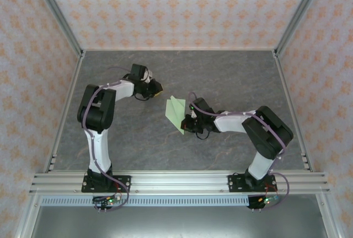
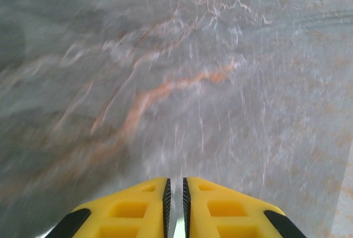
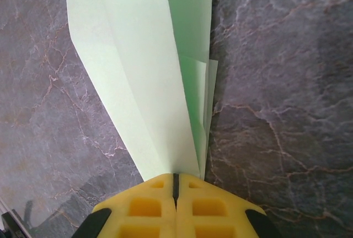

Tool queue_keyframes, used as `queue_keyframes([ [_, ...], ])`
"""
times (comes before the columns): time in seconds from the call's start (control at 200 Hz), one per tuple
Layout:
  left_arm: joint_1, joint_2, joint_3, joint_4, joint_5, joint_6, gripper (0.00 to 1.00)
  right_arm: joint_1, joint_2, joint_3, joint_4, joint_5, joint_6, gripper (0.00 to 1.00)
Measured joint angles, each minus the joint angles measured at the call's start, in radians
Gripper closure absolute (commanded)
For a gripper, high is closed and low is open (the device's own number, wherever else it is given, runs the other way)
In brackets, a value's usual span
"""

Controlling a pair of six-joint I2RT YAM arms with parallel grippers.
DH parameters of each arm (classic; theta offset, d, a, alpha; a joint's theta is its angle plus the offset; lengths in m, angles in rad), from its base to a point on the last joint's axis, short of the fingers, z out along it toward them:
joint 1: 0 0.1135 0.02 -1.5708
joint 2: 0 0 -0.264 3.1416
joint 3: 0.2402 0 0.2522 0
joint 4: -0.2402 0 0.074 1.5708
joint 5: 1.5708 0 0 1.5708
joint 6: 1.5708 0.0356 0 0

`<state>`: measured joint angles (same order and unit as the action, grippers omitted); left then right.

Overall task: Fold a paper plane with a square sheet of paper (fold left side to right side)
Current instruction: Fourth fold the wing at the center of the table.

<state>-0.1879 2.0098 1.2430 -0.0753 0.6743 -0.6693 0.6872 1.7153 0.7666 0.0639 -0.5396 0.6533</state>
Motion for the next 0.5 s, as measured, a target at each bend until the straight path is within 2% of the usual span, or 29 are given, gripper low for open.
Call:
queue_keyframes([
  [0.115, -0.026, -0.190, -0.164, 0.023, -0.006, 0.002, 0.84, 0.000, 0.000, 0.009, -0.019, 0.001, -0.003, 0.94],
  [0.23, -0.117, -0.346, -0.278, 0.064, -0.005, -0.002, 0.86, 0.000, 0.000, 0.018, -0.040, 0.002, -0.010, 0.94],
  [0.36, -0.236, -0.384, -0.351, 0.118, 0.005, -0.015, 0.90, 0.000, 0.000, 0.021, -0.049, 0.002, -0.013, 0.94],
  [0.5, -0.276, -0.359, -0.399, 0.154, 0.021, -0.040, 0.92, 0.000, 0.000, 0.023, -0.053, 0.002, -0.015, 0.94],
])
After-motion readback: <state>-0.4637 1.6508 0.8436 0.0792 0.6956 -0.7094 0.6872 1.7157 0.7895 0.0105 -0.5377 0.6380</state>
